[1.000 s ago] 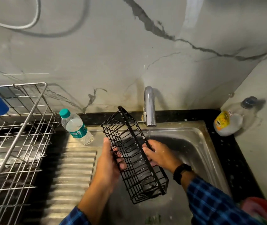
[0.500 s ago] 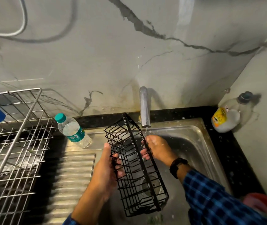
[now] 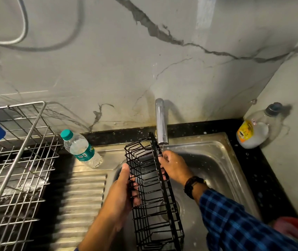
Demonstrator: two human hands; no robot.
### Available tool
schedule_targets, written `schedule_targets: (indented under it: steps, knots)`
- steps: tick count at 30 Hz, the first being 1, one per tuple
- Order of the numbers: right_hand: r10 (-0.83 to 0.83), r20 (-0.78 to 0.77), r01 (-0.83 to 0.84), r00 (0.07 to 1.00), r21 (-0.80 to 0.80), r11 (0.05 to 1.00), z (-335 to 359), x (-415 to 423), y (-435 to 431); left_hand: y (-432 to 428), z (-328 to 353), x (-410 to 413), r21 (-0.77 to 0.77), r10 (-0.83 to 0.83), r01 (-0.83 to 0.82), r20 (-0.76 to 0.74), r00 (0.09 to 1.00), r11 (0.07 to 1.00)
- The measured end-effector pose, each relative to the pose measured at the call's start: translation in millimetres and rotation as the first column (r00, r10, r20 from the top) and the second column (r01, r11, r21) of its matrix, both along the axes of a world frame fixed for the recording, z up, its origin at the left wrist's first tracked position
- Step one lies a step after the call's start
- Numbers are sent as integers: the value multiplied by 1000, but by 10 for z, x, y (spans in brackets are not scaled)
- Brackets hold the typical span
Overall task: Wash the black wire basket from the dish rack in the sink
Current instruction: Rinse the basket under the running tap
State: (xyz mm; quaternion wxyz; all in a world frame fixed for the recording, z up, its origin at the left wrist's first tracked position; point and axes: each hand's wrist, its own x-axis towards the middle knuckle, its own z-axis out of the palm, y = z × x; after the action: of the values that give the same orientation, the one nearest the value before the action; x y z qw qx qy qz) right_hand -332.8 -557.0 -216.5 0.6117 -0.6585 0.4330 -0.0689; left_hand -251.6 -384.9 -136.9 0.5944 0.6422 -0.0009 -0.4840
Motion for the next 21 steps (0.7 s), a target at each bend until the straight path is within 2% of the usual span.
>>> schedule_targets:
  steps: [3,6,8,11,13,15,18,19,21]
  knots:
    - [-115,-47,116,992,5,993,-66,26,-16,7,-29,5,12,-26,26,5,1000,1000]
    - [-145,-21,144,989,-30,989,-99,11,-17,8,-31,25,25,-35,35,-1,999,999]
    - [-93,-21,91,995,-79,993,-107,-13,-29,3,-43,38,28,-42,42,-14,999,999]
    - [3,-141,-27,990,-165,986,-120,-15,-80,8,-61,54,48,-59,61,-45,997,997]
    - [26,-205,-57,978,-146,988,-122,-18,-104,15,-58,72,67,-60,65,-66,996,996]
    - [55,-162,-69,985,-79,995,-98,-37,-87,24,-66,91,82,-53,61,-91,994,995]
    - [136,-123,-154,983,-154,976,-107,-82,-112,45,-51,120,99,-56,72,-156,986,992]
    - [162,-132,-180,978,-139,974,-106,-98,-142,61,-91,142,88,-57,73,-173,983,993]
    - [198,-127,-193,972,48,980,-90,-104,-227,73,-115,163,86,-55,73,-191,980,994]
